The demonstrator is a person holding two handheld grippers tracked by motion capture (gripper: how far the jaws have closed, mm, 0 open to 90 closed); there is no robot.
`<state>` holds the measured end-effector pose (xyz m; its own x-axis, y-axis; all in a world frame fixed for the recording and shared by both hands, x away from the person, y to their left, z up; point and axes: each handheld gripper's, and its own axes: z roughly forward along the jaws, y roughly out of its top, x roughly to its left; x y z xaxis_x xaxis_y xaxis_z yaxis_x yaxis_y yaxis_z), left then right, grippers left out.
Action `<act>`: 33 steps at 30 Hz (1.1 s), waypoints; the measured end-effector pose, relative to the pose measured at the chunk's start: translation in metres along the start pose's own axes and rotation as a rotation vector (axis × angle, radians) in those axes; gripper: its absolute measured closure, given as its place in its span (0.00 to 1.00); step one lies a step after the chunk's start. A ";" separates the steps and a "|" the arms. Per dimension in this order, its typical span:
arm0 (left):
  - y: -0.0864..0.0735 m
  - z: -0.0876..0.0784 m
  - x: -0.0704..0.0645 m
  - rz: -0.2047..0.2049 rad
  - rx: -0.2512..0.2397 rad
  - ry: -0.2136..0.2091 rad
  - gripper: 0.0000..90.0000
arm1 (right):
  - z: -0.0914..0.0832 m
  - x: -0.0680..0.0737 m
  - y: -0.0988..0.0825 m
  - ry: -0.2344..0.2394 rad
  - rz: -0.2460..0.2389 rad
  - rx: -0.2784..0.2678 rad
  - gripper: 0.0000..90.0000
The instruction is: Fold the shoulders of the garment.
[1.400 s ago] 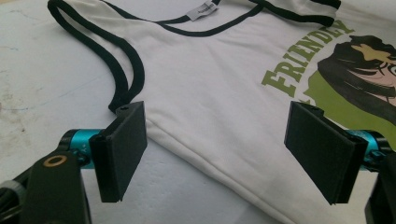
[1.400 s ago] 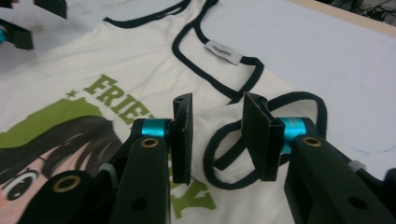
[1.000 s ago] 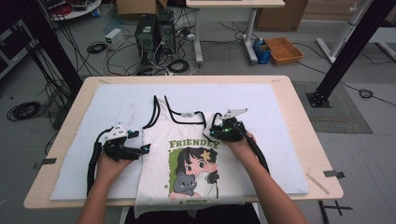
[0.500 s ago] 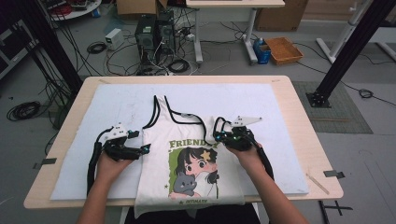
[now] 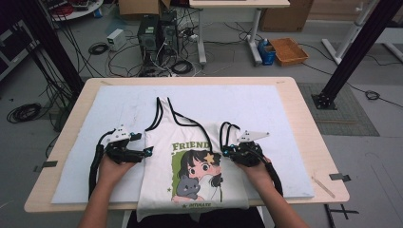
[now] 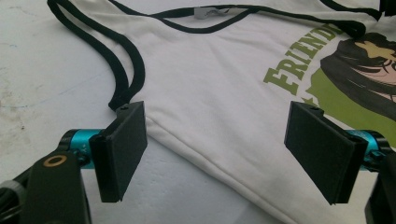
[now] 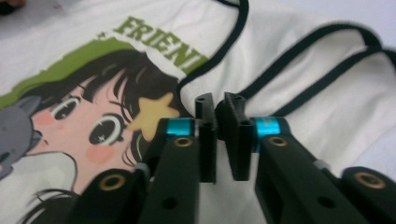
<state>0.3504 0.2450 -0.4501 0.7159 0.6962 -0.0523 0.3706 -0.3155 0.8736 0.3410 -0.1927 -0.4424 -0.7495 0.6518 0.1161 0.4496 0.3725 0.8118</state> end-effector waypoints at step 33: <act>0.000 0.001 -0.001 0.001 0.006 0.002 0.24 | 0.018 0.006 0.018 0.031 -0.107 0.077 0.71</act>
<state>0.3505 0.2442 -0.4502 0.7151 0.6972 -0.0502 0.3734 -0.3202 0.8707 0.3533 -0.1701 -0.4373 -0.8096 0.5848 0.0496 0.4011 0.4897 0.7742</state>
